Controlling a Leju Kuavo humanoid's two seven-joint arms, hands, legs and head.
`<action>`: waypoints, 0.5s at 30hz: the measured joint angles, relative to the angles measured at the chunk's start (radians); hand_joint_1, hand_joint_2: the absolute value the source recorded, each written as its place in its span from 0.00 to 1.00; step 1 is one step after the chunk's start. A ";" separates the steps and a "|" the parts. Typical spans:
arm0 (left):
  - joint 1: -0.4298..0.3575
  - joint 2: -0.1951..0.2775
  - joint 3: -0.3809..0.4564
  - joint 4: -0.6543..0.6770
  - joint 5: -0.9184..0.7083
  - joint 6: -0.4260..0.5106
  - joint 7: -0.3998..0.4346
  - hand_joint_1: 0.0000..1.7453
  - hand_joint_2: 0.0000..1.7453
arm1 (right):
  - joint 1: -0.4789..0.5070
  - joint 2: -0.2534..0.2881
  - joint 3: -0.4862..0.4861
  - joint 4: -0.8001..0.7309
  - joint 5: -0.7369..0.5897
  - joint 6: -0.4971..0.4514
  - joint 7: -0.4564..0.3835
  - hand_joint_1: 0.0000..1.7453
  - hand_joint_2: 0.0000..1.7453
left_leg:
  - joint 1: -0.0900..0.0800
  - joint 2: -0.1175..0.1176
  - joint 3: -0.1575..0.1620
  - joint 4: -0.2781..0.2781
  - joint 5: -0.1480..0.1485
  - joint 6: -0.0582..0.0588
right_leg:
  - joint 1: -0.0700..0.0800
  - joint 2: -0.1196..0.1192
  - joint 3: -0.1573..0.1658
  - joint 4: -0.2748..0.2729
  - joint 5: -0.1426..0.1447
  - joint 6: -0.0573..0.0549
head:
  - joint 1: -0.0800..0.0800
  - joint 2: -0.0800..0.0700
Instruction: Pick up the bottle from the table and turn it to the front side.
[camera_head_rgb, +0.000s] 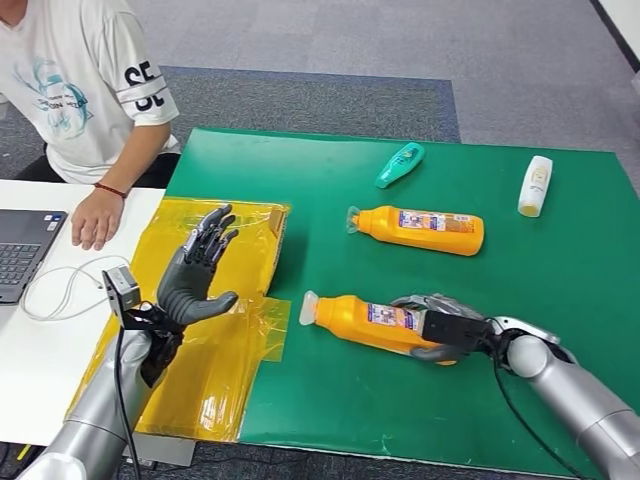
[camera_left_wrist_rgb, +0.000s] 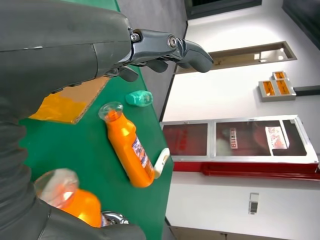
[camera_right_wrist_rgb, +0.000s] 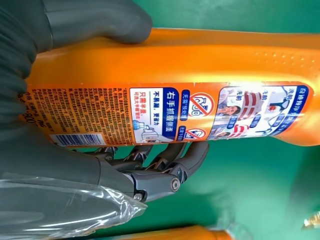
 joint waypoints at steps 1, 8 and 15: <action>0.000 -0.001 0.000 0.000 0.000 0.000 0.000 0.00 1.00 | 0.010 0.006 -0.016 0.003 -0.013 0.004 -0.008 1.00 1.00 | 0.000 0.000 0.000 0.000 0.000 0.000 | 0.000 0.000 0.000 0.000 0.000 0.000 | 0.000 0.000; 0.004 -0.007 -0.002 0.000 0.001 -0.003 0.000 0.00 1.00 | 0.086 0.061 -0.135 0.014 -0.098 0.024 -0.049 1.00 1.00 | 0.000 0.000 0.000 0.000 0.000 0.000 | 0.000 0.000 0.000 0.000 0.000 0.000 | 0.000 0.000; 0.021 -0.011 -0.006 0.000 0.001 -0.005 0.000 0.00 1.00 | 0.155 0.114 -0.229 0.014 -0.158 0.073 -0.084 1.00 1.00 | 0.000 0.000 0.000 0.000 0.000 0.000 | 0.000 0.000 0.000 0.000 -0.001 0.000 | 0.000 0.000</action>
